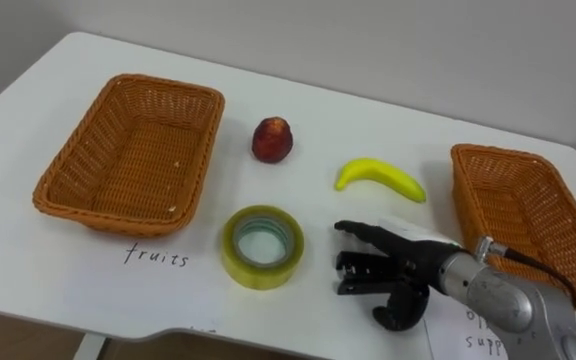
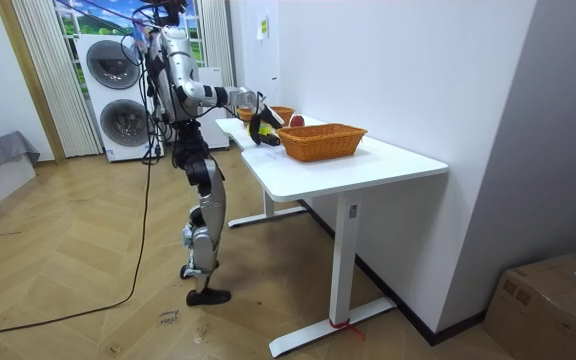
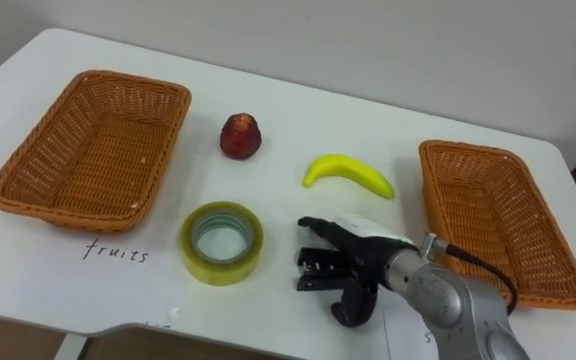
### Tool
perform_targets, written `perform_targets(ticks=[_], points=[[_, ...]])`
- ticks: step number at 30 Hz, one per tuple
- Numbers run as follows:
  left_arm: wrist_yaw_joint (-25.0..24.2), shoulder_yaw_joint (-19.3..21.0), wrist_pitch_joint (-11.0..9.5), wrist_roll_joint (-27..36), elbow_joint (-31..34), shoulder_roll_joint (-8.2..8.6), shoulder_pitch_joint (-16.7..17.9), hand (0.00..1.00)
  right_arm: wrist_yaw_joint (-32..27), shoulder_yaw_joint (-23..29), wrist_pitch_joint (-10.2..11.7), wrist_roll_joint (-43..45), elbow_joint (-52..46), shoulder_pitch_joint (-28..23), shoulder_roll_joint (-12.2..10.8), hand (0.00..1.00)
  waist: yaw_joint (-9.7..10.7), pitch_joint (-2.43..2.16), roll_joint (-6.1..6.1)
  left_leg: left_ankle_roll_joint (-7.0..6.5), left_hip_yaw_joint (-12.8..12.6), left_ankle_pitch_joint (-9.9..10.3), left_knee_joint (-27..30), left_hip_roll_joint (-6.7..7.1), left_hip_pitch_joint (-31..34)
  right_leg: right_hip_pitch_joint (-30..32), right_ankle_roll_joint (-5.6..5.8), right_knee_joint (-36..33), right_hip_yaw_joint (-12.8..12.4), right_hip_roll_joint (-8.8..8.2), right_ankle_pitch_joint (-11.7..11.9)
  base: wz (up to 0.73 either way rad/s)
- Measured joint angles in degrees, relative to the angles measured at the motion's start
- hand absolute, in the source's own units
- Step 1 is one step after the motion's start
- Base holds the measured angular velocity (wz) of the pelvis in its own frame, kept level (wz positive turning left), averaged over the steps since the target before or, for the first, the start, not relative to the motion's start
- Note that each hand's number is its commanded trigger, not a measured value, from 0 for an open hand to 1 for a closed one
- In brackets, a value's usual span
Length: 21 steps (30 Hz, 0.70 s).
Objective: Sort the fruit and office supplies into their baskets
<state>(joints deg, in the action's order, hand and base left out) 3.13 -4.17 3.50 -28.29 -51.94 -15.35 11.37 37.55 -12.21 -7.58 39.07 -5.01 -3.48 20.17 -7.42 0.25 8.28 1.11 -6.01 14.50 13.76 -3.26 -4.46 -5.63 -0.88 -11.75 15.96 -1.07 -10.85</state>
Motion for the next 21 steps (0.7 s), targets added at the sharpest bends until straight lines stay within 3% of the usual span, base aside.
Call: perform_targets(ticks=[2,3,9,12,15,21], points=[[0.02,0.00,0.36,0.13,0.19,-0.01,-0.06,0.00,0.13,-0.06,-0.05,-0.01,0.81,0.10,-0.01,0.01,-0.06,-0.02,-0.03,0.00,0.01,0.01,0.08,-0.02,-0.21,-0.24,-0.01,0.00,-0.01,0.00,0.00,0.00],[0.02,-0.02,0.68,0.09,0.39,0.00,-0.05,0.00,0.14,-0.04,-0.06,-0.04,1.21,0.20,-0.01,1.00,-0.18,-0.02,-0.03,-0.02,0.02,0.02,0.21,-0.02,-0.20,-0.25,-0.01,-0.01,-0.03,0.00,0.02,0.00],[0.01,-0.02,2.61,0.05,0.53,0.16,-0.05,0.00,-1.24,-0.05,-1.28,0.15,3.55,1.95,-0.12,1.00,-0.60,-0.18,-0.44,-0.23,0.14,0.36,1.52,-0.07,0.00,-0.27,-0.04,-0.25,0.00,-0.03,0.05,0.00],[0.01,-0.02,3.06,0.06,0.53,0.21,-0.01,0.00,-3.07,-0.08,-2.45,1.90,5.49,3.81,-0.68,1.00,-0.82,-0.48,-1.00,-0.31,0.43,0.44,1.85,0.03,0.06,-0.26,-0.03,-0.73,0.20,-0.21,0.06,0.04],[0.01,0.04,3.56,0.01,0.53,0.20,-0.06,0.00,-3.69,-0.14,-2.48,2.98,6.06,4.07,-0.76,1.00,-0.81,-0.74,-1.48,-0.34,0.73,0.43,1.88,0.13,0.07,-0.39,0.00,-0.86,1.10,-0.44,0.04,0.06],[-0.33,0.02,3.70,0.03,0.53,0.20,-0.07,0.00,-5.65,-0.23,-2.49,4.91,6.31,4.21,-0.82,1.00,-0.94,-0.75,-1.49,-0.34,0.88,0.41,1.84,0.24,0.23,-0.44,0.08,-0.61,1.42,-0.46,-0.02,0.02]])
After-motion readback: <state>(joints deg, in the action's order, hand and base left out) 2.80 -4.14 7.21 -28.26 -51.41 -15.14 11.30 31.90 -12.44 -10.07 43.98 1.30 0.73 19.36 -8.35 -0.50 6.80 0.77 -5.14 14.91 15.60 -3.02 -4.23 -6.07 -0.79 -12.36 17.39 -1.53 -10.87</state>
